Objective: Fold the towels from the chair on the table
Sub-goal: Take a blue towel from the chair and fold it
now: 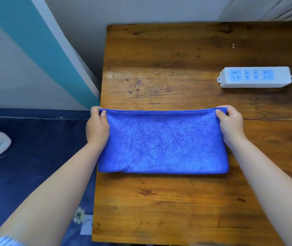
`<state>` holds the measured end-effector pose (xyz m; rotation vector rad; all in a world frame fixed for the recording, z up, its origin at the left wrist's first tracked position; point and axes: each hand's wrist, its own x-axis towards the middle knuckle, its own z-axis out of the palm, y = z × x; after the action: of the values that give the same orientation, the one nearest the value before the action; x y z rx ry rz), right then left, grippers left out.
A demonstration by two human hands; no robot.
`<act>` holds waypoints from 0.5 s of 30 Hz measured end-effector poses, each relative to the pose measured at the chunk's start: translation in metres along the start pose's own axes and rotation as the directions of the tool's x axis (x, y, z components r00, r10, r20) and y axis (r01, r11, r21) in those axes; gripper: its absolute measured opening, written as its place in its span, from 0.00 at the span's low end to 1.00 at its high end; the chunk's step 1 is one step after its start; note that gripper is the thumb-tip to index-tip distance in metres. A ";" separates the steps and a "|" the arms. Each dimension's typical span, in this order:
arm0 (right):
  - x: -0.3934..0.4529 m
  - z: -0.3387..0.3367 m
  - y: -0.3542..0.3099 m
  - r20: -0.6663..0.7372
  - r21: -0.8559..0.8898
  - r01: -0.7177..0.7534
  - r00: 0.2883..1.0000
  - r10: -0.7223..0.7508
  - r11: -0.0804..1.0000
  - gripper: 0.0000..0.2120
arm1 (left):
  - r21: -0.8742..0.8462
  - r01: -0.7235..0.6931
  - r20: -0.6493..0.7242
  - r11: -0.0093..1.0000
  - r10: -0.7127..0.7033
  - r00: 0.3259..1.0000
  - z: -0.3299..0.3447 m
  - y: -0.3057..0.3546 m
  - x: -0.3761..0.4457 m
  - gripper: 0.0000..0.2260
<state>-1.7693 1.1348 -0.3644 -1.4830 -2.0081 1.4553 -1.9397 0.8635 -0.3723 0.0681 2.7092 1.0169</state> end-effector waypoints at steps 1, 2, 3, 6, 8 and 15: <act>0.000 0.002 0.000 -0.010 -0.087 0.040 0.999 -0.041 0.995 0.07 | 0.042 0.006 -0.006 0.999 -0.006 1.000 0.003 -0.001 0.002 0.09; 0.002 0.005 0.001 -0.018 -0.185 0.083 0.996 -0.088 0.979 0.08 | 0.082 0.016 -0.007 0.997 -0.016 1.000 0.006 -0.003 0.003 0.10; 0.003 0.006 0.002 -0.027 -0.277 0.122 0.991 -0.134 0.953 0.09 | 0.119 0.026 -0.003 0.993 -0.025 1.000 0.009 -0.005 0.004 0.10; 0.005 0.015 0.005 -0.026 -0.487 0.173 0.977 -0.213 0.856 0.10 | 0.189 0.034 0.000 0.981 -0.035 0.999 0.016 -0.011 0.006 0.11; 0.003 0.020 0.007 -0.058 -0.590 0.108 0.983 -0.175 0.800 0.12 | 0.231 0.038 0.006 0.972 -0.040 0.999 0.017 -0.014 0.009 0.12; -0.024 0.021 0.007 -0.212 -0.651 0.085 0.934 -0.289 0.754 0.23 | 0.309 -0.002 -0.004 0.951 0.003 1.000 0.003 -0.007 -0.001 0.21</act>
<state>-1.7684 1.1029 -0.3720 -1.5331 -2.4751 0.4149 -1.9381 0.8598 -0.3790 0.1248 2.8477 0.5839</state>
